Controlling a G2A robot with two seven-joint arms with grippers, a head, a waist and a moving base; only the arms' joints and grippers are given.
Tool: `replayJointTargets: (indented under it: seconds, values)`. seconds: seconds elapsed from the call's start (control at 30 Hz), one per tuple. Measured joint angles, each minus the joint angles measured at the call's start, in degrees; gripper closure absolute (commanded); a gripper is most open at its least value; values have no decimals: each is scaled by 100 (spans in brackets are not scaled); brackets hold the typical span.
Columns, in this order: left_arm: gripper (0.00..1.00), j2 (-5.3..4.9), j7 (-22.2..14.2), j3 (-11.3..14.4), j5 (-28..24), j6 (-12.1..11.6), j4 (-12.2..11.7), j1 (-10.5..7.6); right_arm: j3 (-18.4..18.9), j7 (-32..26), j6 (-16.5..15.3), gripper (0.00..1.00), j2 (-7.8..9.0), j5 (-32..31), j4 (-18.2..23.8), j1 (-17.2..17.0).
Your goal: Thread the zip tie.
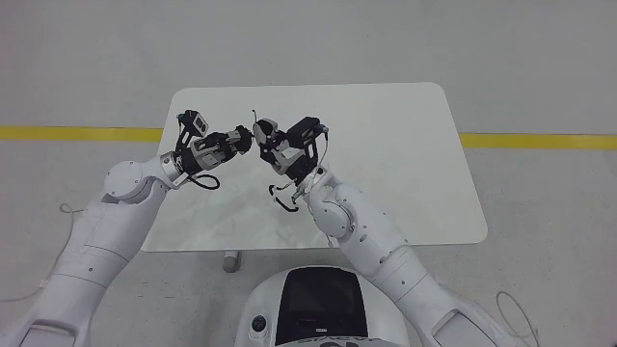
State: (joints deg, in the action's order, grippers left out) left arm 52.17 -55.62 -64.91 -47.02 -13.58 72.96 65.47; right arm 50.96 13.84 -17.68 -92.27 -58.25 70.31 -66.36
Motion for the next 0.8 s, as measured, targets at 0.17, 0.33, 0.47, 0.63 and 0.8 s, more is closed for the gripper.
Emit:
replayJointTargets:
  seconds: [0.17, 0.33, 0.47, 0.63, 0.8]
  values:
    - [100, 0, 0, 0, 0, 0, 0, 0, 33, -3, 40, 0, 13, -55, 88, -41]
    - [100, 0, 0, 0, 0, 0, 0, 0, 94, 35, -96, 0, 65, -244, 269, -151]
    - [100, 0, 0, 0, 0, 0, 0, 0, 90, 223, -186, 0, 130, -435, 406, -244]
    - [100, 0, 0, 0, 0, 0, 0, 0, 87, 235, -180, 0, 134, -443, 408, -245]
    - [100, 1, 11, 1, -9, 11, 2, 4, 94, 223, -128, 0, 141, -485, 443, -248]
